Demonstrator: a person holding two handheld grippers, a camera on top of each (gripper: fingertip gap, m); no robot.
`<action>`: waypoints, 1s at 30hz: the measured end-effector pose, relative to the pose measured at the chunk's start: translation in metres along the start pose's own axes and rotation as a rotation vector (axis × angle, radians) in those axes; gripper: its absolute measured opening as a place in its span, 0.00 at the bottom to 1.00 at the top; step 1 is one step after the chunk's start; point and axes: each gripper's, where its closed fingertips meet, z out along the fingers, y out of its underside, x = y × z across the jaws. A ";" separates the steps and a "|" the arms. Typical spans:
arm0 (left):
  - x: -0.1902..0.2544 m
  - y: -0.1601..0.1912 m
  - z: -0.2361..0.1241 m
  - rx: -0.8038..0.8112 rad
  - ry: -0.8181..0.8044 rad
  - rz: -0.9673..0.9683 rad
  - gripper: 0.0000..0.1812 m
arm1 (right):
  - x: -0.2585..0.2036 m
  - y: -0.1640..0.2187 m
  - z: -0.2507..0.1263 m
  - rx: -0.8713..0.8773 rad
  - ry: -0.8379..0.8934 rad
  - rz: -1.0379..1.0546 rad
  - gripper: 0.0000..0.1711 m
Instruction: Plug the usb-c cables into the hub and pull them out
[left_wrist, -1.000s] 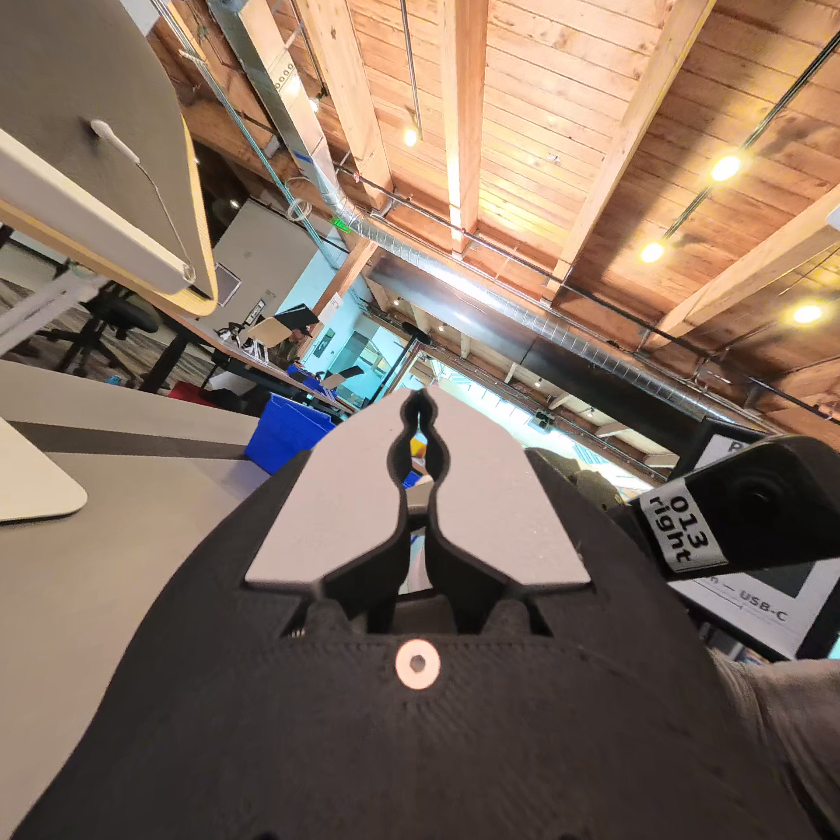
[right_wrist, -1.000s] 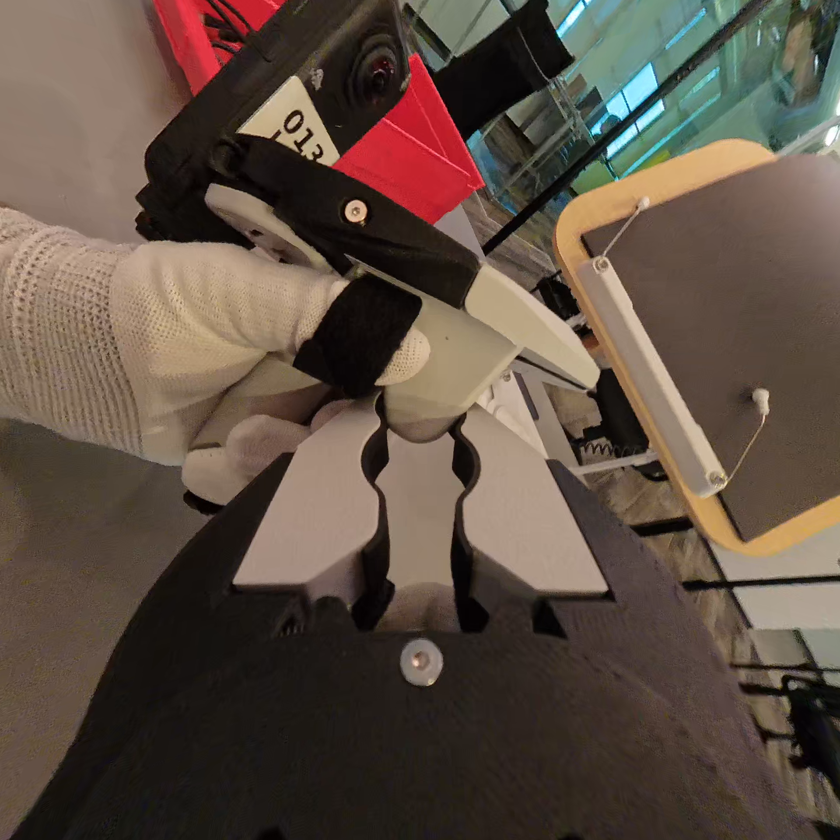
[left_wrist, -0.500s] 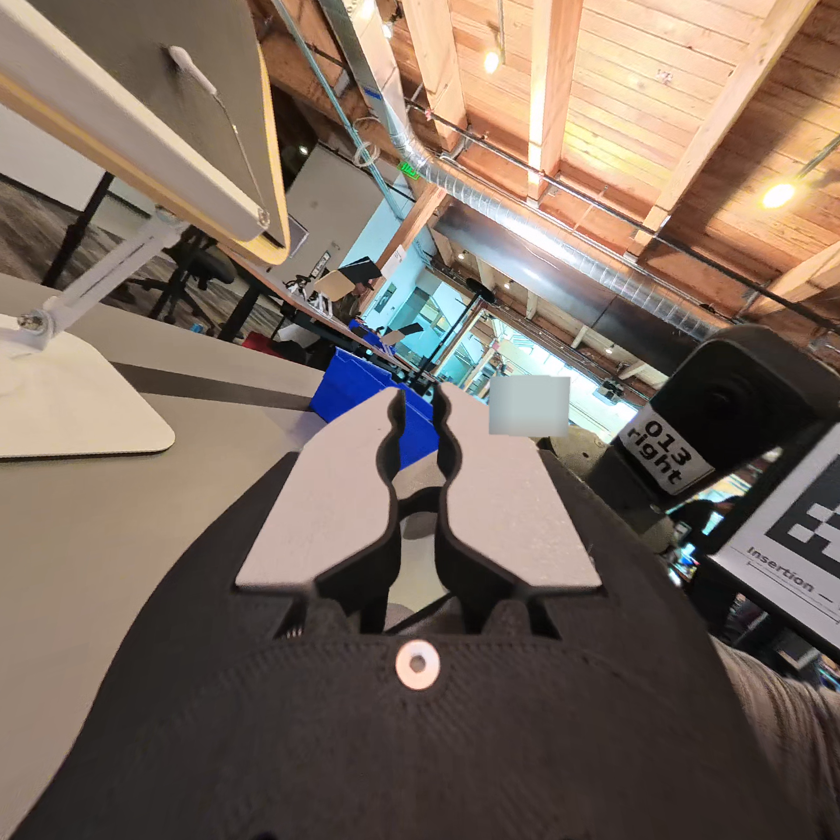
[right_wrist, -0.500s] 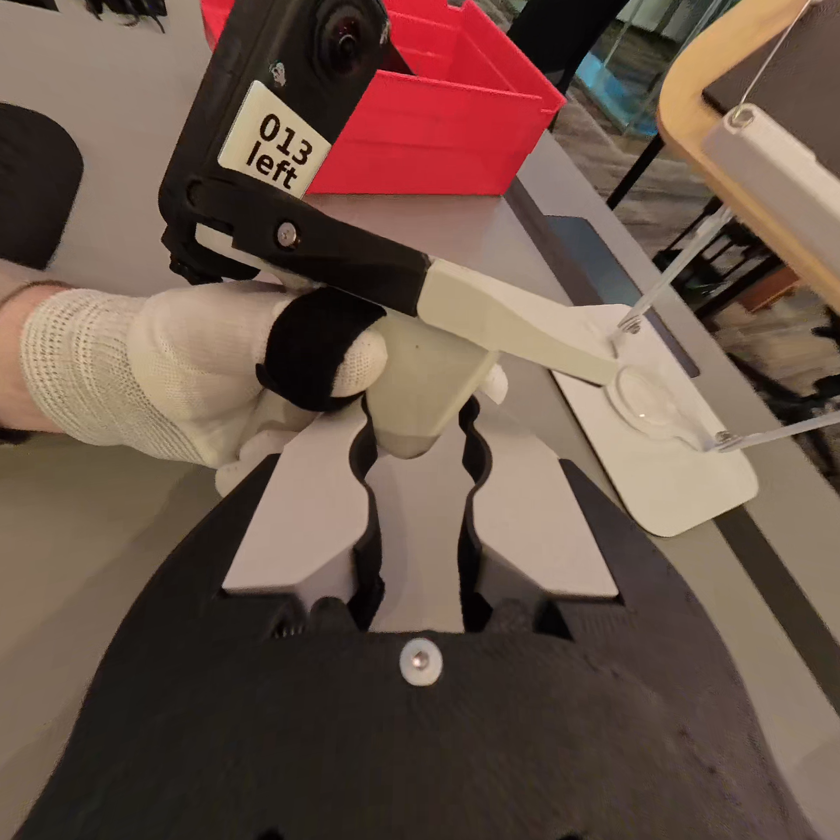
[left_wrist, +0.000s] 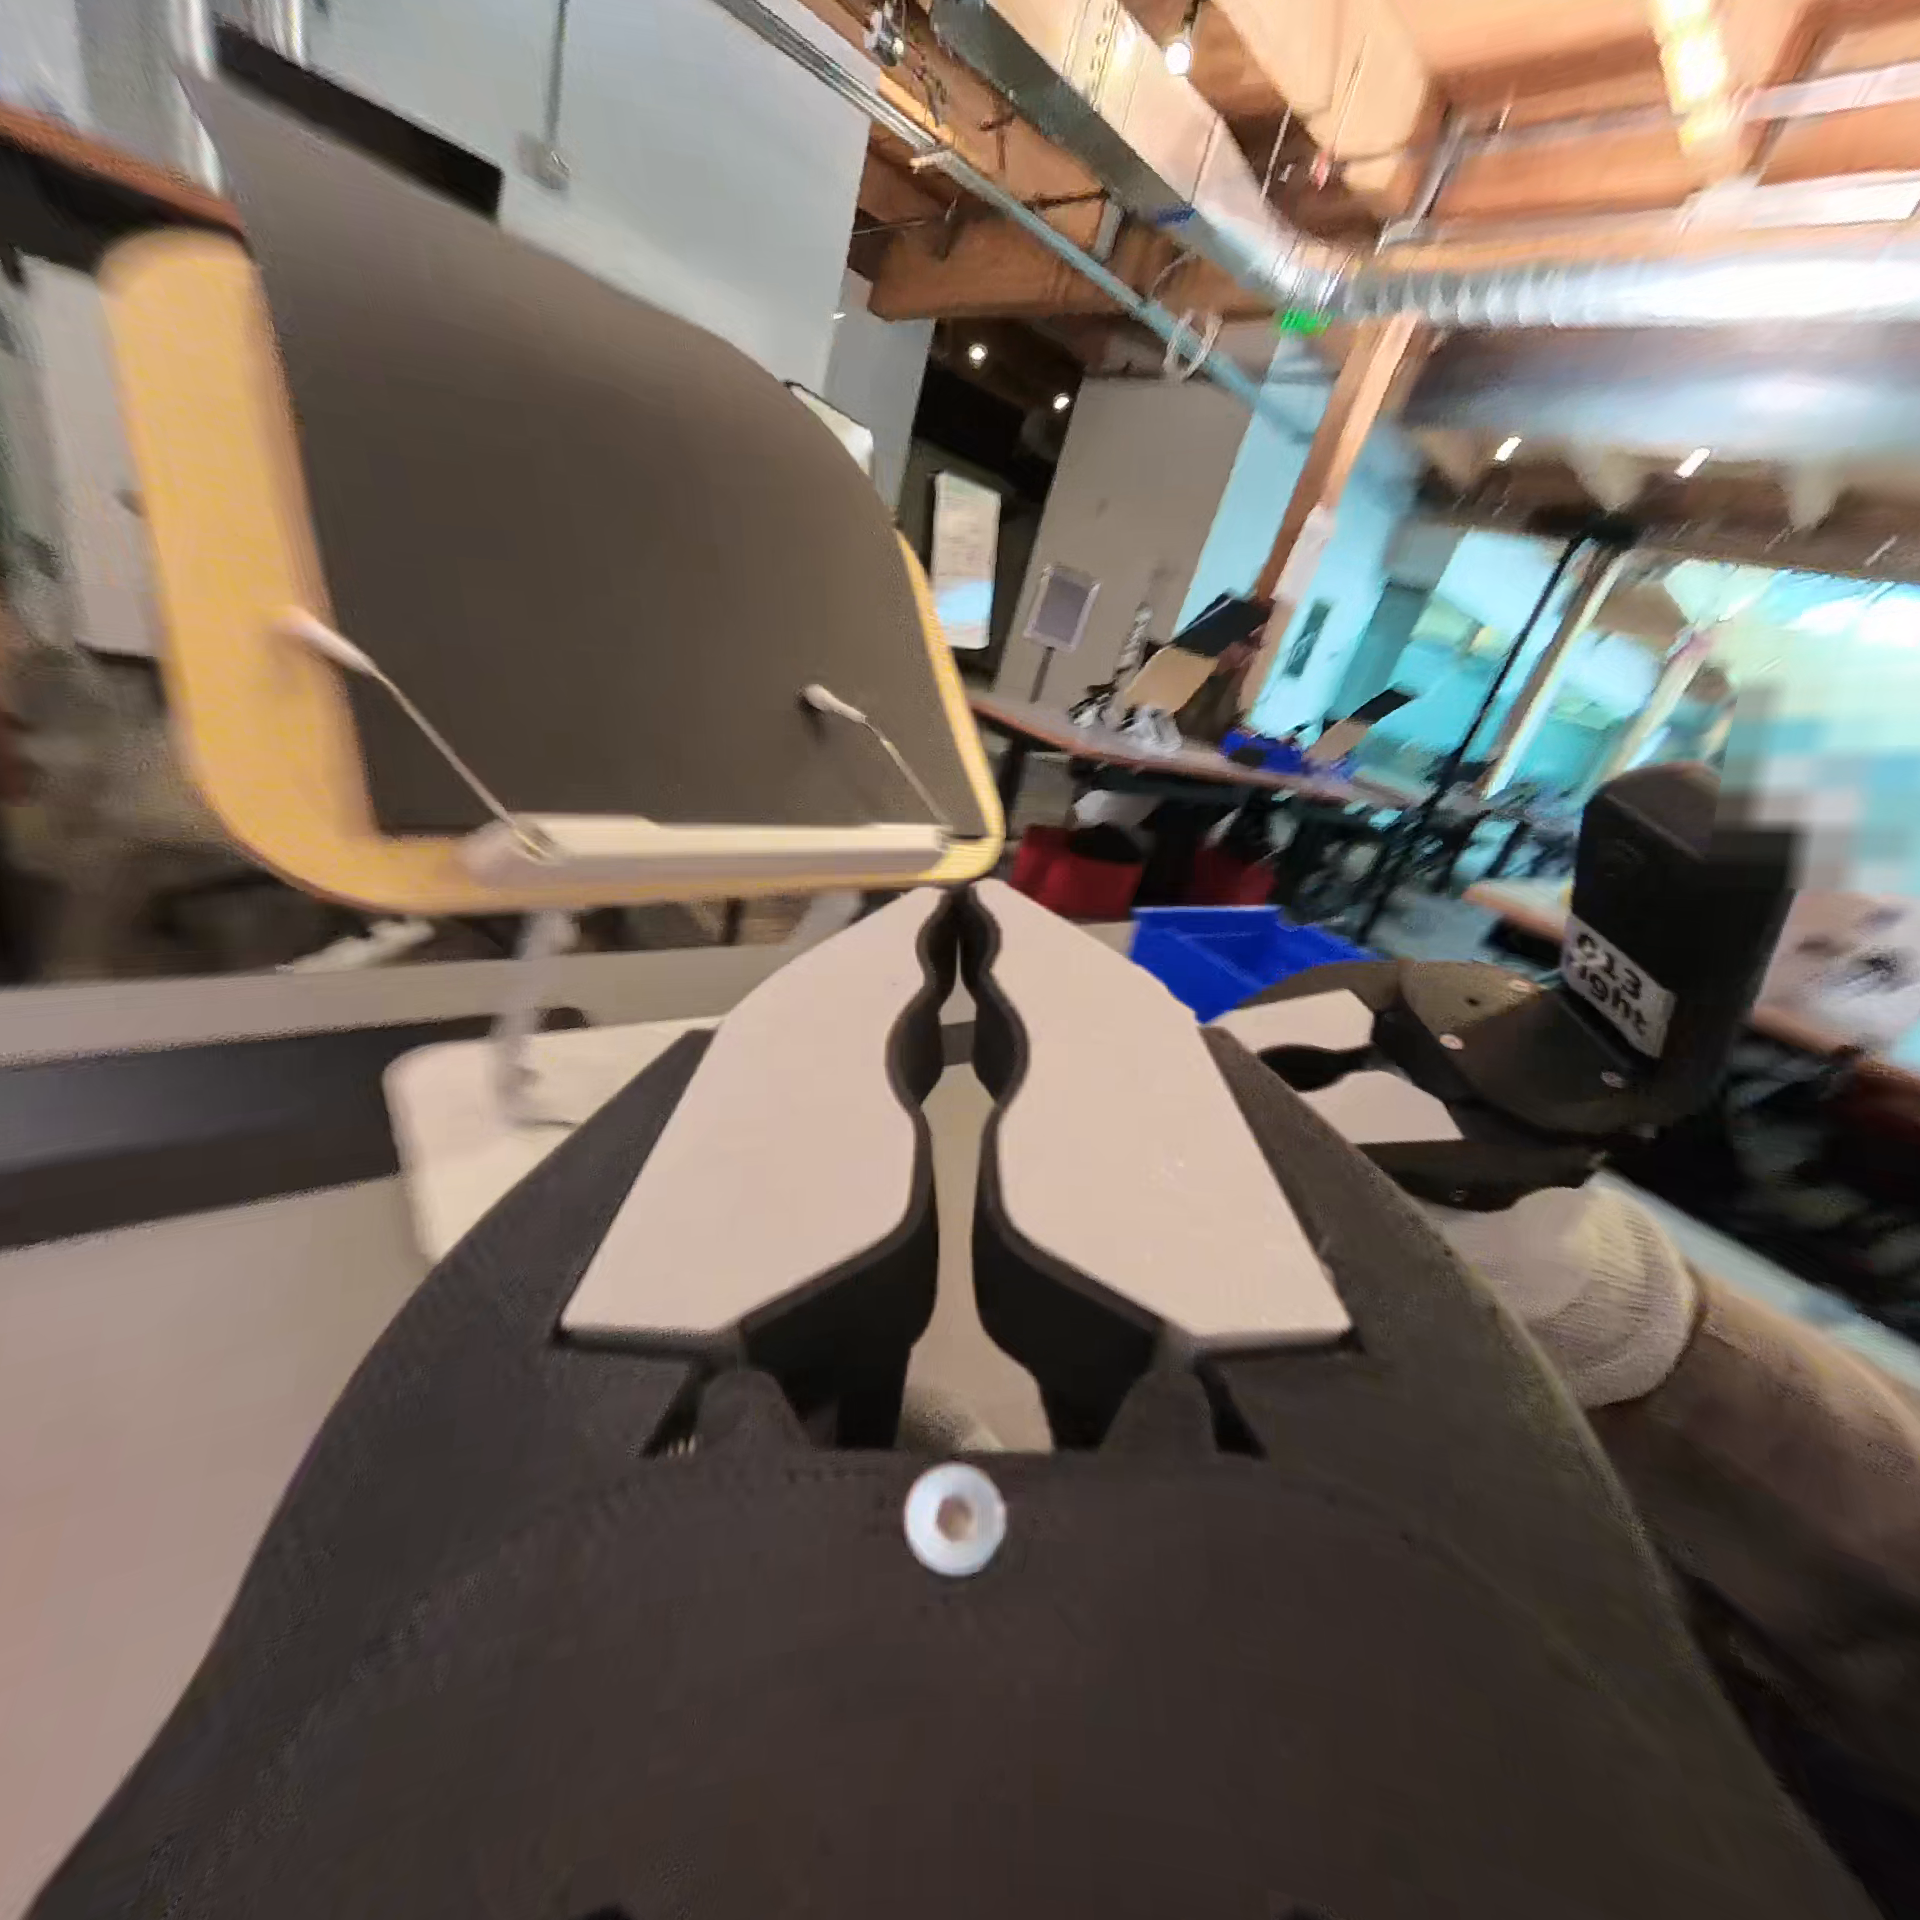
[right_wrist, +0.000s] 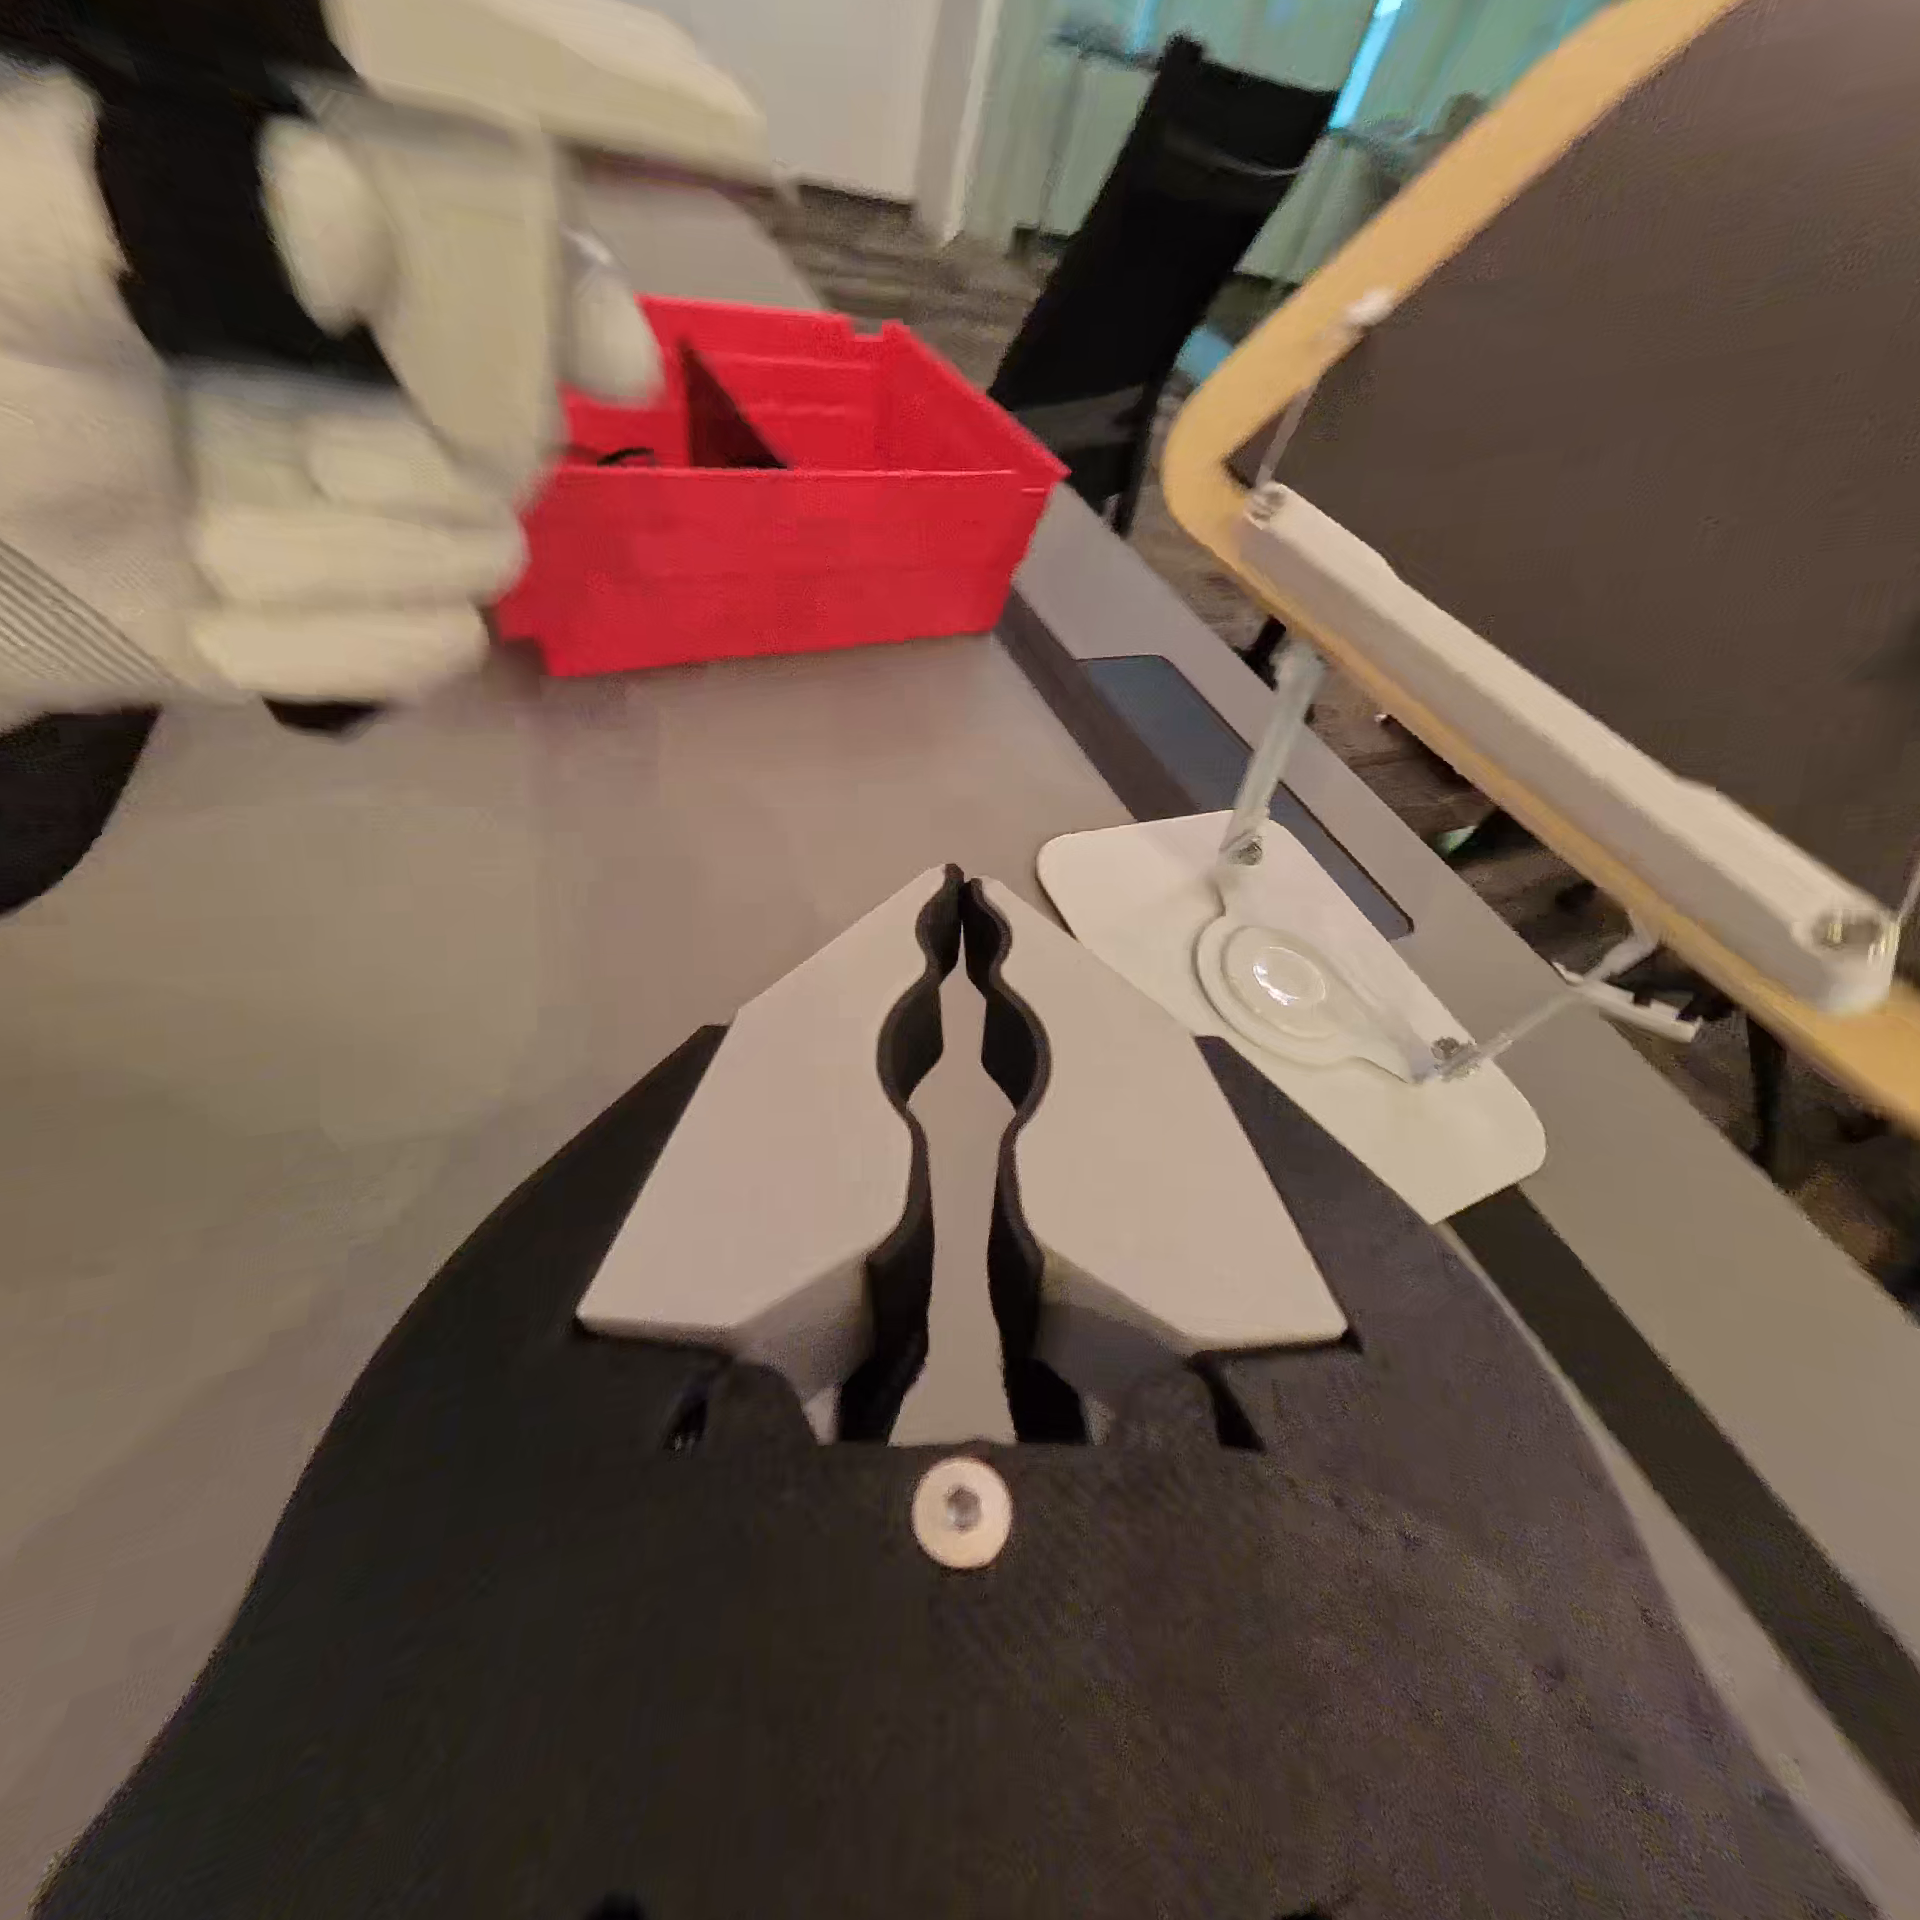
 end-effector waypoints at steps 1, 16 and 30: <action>-0.014 -0.014 -0.009 -0.023 -0.039 0.071 0.00 | 0.004 0.007 0.004 0.023 0.025 0.039 0.00; -0.305 0.014 -0.066 -0.953 0.026 0.977 0.14 | -0.006 0.093 0.044 -0.084 -0.005 0.037 0.01; -0.350 0.105 -0.052 -1.343 0.429 0.929 0.16 | -0.012 0.098 0.045 -0.102 -0.060 0.037 0.02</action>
